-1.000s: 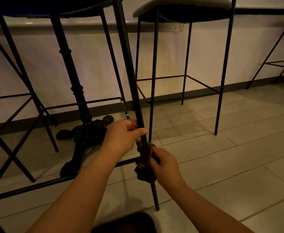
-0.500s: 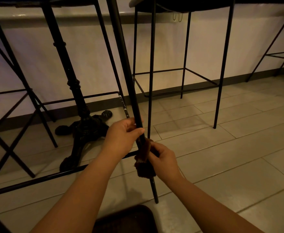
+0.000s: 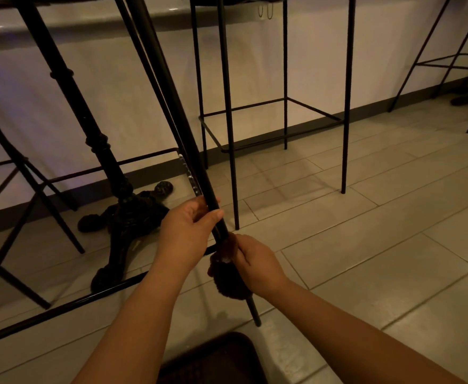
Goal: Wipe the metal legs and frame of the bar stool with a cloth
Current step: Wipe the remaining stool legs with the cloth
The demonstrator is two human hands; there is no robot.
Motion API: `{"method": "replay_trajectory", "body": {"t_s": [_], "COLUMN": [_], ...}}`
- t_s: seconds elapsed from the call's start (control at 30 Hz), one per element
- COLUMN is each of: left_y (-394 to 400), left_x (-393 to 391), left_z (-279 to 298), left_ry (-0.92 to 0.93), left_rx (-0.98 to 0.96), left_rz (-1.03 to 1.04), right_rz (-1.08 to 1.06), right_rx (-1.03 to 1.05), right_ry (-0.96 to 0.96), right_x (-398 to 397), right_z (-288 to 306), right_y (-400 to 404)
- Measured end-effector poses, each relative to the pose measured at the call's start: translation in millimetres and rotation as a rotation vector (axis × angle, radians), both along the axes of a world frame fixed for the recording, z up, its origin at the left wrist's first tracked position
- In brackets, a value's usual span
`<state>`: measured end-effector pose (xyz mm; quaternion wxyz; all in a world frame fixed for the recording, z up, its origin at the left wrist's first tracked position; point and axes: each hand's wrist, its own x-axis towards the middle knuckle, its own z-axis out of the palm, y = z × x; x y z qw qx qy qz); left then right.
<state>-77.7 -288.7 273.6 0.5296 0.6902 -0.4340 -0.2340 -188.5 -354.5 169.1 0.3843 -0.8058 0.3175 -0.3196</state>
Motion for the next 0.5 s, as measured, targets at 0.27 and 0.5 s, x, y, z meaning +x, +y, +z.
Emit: {"method": "replay_trajectory", "body": {"t_s": [0.27, 0.5], "left_y": [1, 0], "left_x": [3, -3], "left_z": [-3, -22], "left_ry": [-0.003, -0.079], "left_rx": [0.038, 0.095], "left_rz": [-0.007, 0.009], "right_rz": [0.067, 0.072], "right_rx": [0.529, 0.432], "right_ry": [-0.240, -0.216], "right_x": [1, -5], "right_z": [-15, -22], "right_y": [-5, 4]}}
